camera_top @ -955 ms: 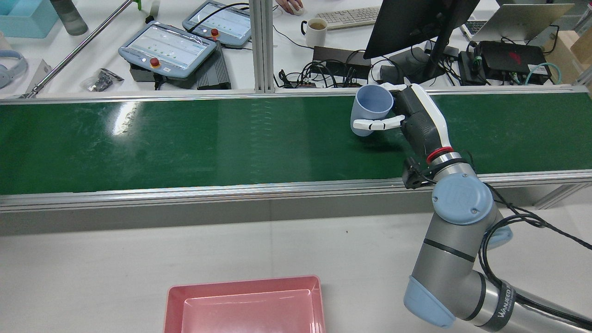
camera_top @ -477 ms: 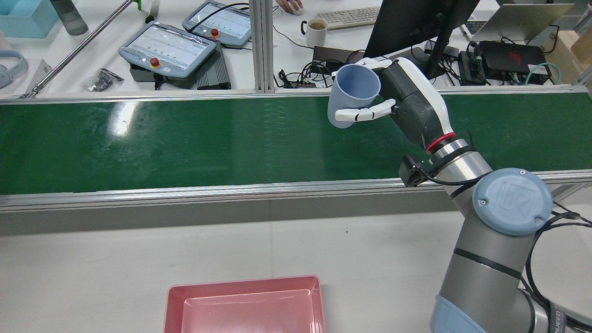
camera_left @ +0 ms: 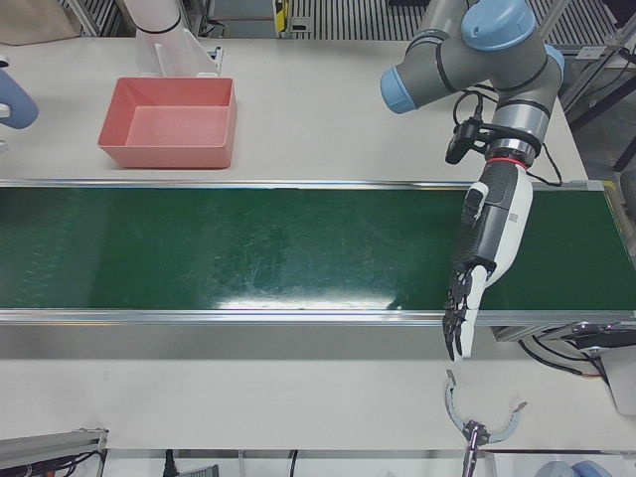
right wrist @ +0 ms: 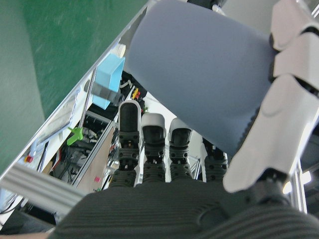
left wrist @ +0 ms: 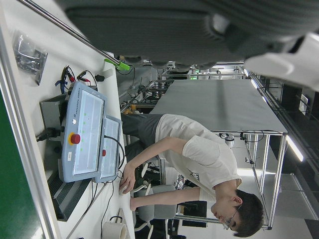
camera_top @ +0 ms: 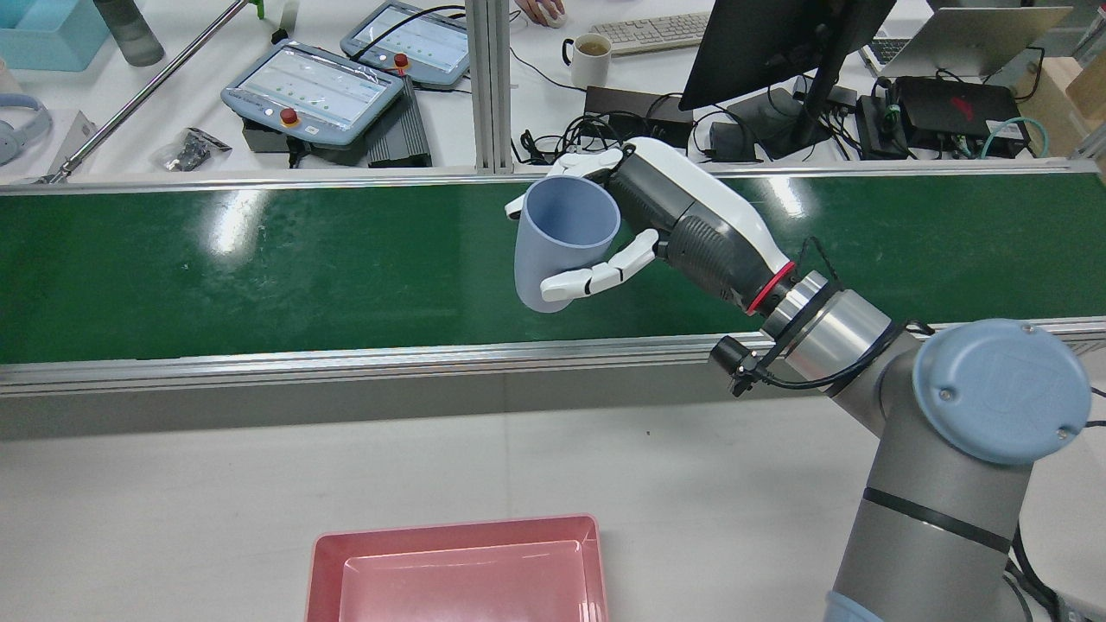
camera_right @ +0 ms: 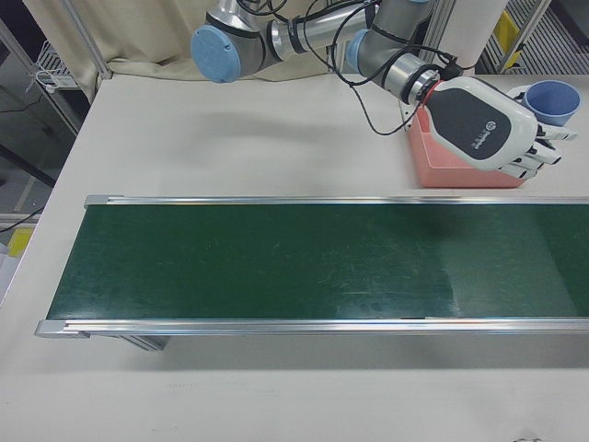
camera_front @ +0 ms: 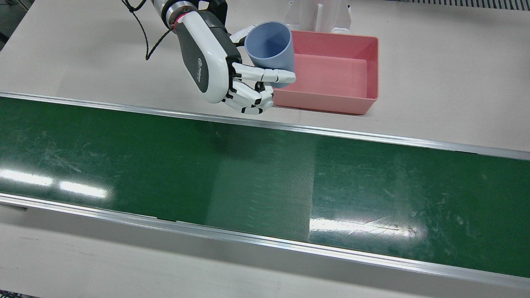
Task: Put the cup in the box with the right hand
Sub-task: 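Lift the cup with the right hand and carry it over the pink box, then lower the cup into the pink box and open the right hand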
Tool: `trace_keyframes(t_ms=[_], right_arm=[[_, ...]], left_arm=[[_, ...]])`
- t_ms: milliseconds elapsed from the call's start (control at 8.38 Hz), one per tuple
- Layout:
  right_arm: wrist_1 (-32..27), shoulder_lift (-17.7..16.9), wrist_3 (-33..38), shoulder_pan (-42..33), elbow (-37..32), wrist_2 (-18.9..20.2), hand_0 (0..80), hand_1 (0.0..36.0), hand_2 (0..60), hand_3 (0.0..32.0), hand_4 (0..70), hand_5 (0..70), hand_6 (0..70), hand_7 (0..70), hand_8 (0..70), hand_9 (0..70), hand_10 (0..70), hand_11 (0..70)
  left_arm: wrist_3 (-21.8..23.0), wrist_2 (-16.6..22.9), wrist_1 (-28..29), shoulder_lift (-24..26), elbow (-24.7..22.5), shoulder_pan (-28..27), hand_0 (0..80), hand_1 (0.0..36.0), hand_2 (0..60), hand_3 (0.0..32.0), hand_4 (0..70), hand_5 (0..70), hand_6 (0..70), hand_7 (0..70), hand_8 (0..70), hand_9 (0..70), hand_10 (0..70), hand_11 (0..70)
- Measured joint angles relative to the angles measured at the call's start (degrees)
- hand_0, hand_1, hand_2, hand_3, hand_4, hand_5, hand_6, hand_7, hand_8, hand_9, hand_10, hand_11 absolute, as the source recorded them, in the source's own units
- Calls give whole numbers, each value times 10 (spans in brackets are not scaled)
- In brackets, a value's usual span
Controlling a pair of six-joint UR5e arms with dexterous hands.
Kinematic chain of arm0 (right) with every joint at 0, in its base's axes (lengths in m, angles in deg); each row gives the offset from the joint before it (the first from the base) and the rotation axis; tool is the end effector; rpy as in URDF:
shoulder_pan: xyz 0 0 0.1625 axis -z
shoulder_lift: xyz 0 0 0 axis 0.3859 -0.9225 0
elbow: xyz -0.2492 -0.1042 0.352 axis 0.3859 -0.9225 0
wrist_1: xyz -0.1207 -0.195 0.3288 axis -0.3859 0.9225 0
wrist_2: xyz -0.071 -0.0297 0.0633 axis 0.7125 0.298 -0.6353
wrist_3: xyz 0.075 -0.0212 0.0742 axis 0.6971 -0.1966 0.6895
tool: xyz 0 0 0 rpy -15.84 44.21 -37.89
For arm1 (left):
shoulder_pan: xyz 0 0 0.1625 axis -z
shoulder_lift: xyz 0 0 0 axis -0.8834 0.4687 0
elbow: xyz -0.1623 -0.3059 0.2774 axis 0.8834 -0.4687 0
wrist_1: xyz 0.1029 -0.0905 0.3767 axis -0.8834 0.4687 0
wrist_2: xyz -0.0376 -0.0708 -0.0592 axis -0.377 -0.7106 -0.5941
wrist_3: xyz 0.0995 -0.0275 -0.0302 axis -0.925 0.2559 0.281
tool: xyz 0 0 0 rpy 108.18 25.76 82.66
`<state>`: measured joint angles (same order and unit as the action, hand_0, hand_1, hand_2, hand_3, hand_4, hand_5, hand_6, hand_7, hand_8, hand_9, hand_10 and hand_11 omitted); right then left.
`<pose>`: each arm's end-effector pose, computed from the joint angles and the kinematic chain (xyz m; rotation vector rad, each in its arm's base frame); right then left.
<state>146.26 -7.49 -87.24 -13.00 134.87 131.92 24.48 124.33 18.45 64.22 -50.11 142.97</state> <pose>-0.3116 -0.4362 0.2310 -0.0144 -2.3526 1.2012 -0.0161 -0.5801 0.5562 -0.3940 2.1079 -1.8806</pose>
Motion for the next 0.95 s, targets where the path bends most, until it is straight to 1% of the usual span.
trace_keyframes(t_ms=[119,239,358,597,716,835,955], right_arm=[[0,12,-22,19,1,23,477,145,251,0,415,93,373,700,485,700,343,487],[0,19,-46,52,3,35,478,150,244,0,375,93,370,700,476,700,326,467],[0,22,-74,93,4,37,481,154,233,0,344,94,368,700,469,700,315,454],[-1,20,-134,177,4,25,478,151,215,0,299,94,366,700,463,700,307,445],[-2,13,-150,200,3,16,477,146,202,0,290,94,365,700,462,700,308,446],[-2,4,-163,212,0,11,476,141,187,0,285,94,366,700,465,700,314,453],[-3,-3,-180,219,-4,8,475,134,174,0,309,92,367,700,468,700,319,458]], left_arm=[[0,0,0,0,0,0,0,0,0,0,0,0,0,0,0,0,0,0],[0,0,0,0,0,0,0,0,0,0,0,0,0,0,0,0,0,0],[0,0,0,0,0,0,0,0,0,0,0,0,0,0,0,0,0,0],[0,0,0,0,0,0,0,0,0,0,0,0,0,0,0,0,0,0],[0,0,1,0,0,0,0,0,0,0,0,0,0,0,0,0,0,0],[0,0,0,0,0,0,0,0,0,0,0,0,0,0,0,0,0,0],[0,0,0,0,0,0,0,0,0,0,0,0,0,0,0,0,0,0]])
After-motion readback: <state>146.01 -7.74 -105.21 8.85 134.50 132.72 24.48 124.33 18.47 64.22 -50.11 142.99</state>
